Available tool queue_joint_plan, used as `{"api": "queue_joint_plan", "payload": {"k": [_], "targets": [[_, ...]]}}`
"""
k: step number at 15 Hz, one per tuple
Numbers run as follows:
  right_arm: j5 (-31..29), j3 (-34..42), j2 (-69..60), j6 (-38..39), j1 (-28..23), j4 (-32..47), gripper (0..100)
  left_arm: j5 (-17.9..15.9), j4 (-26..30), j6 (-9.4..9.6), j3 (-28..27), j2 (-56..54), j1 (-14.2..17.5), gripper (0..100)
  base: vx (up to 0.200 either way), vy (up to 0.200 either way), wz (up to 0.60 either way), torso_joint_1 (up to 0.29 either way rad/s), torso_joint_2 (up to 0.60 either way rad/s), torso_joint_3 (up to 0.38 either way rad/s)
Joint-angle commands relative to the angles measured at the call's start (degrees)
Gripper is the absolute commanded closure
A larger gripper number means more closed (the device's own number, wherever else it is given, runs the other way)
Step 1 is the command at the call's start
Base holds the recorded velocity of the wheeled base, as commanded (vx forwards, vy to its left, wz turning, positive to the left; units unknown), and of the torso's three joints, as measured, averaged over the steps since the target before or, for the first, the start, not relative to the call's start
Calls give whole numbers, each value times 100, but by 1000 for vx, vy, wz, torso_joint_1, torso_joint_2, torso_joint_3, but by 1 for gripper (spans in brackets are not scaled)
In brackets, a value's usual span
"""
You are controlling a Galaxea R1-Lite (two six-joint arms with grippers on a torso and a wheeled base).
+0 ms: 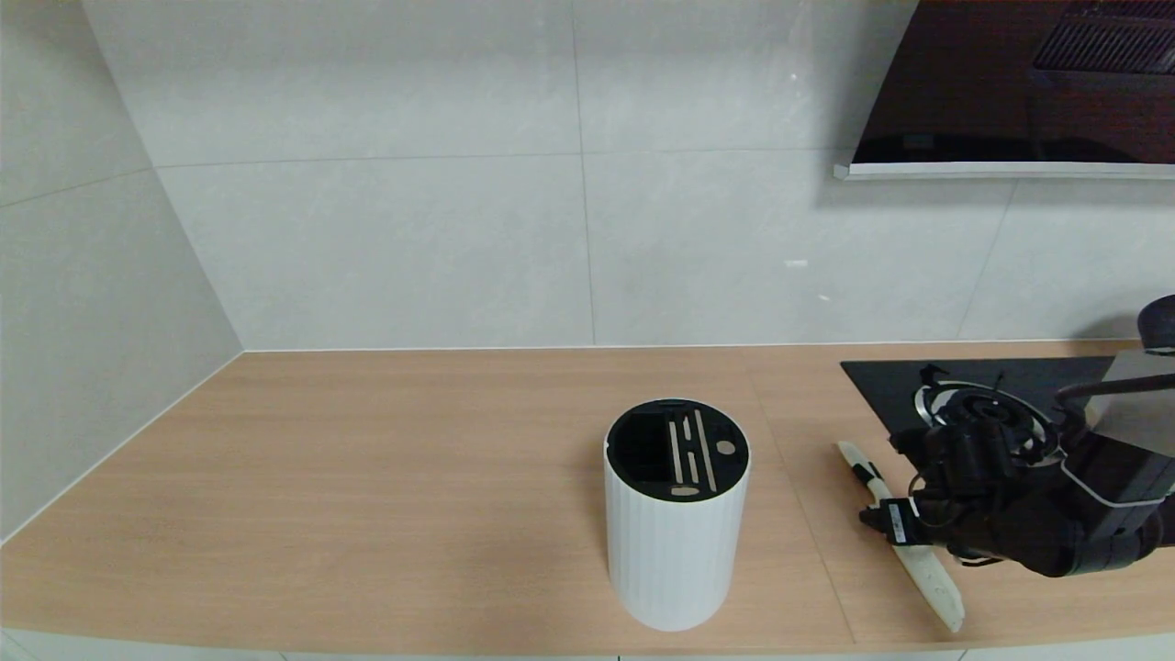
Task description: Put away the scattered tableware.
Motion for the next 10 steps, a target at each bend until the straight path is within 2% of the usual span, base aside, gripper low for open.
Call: {"api": "queue_joint_plan", "payload": {"k": [1,7,10], "targets": [[-7,8,54,-9,1,12,100,1,0,0,0,2,1,0,0,0,0,0,0,0],[-24,16,63,-9,19,4,100,1,0,0,0,2,1,0,0,0,0,0,0,0],[-59,69,-570,114,28,74,100,1,0,0,0,2,1,0,0,0,0,0,0,0]]}}
